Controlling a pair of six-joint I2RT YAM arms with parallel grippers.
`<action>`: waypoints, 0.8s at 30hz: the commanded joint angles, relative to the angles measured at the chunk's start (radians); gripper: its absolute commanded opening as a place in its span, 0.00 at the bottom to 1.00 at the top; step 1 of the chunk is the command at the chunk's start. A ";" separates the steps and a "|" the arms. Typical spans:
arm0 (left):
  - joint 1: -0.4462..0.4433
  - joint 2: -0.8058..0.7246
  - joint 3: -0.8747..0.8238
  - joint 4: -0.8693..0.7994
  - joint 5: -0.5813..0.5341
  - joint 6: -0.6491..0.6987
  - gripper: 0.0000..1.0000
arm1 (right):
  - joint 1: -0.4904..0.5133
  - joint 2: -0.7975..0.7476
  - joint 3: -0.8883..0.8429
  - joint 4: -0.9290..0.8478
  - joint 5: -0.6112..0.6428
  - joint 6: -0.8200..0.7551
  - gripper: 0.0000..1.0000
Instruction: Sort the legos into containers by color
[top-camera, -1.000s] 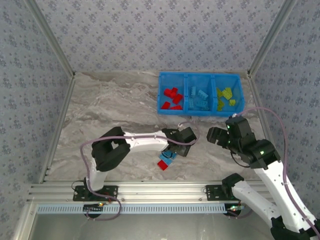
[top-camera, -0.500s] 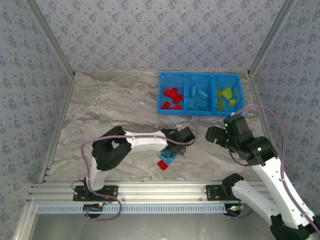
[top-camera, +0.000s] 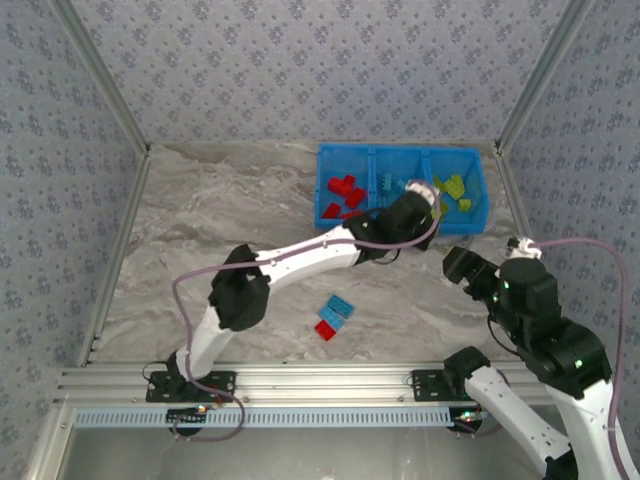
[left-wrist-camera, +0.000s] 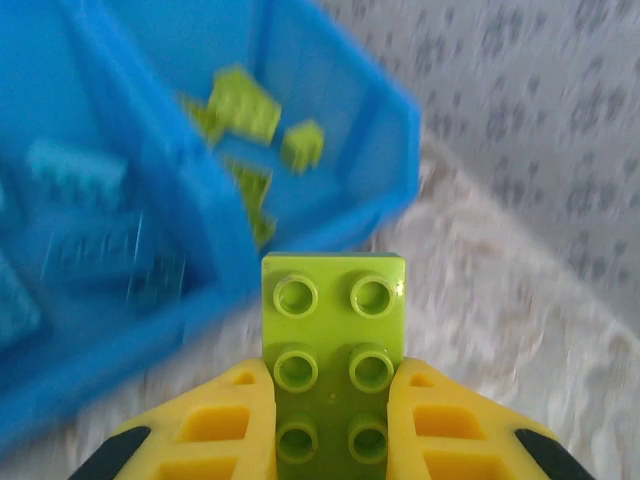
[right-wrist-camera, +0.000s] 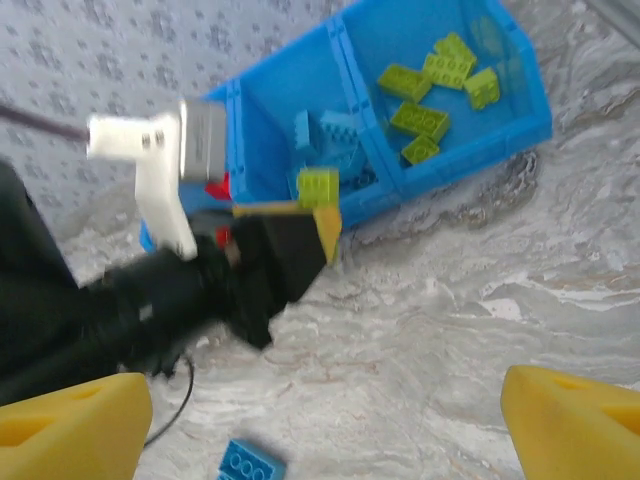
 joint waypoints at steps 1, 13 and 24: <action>0.029 0.157 0.198 -0.002 0.008 0.080 0.15 | 0.004 -0.017 -0.009 -0.006 0.043 0.044 0.93; 0.103 0.593 0.750 0.162 0.053 0.073 0.21 | 0.004 -0.105 -0.044 -0.084 0.052 0.086 0.92; 0.103 0.603 0.752 0.212 0.058 0.051 0.59 | 0.005 -0.097 -0.061 -0.075 0.053 0.077 0.92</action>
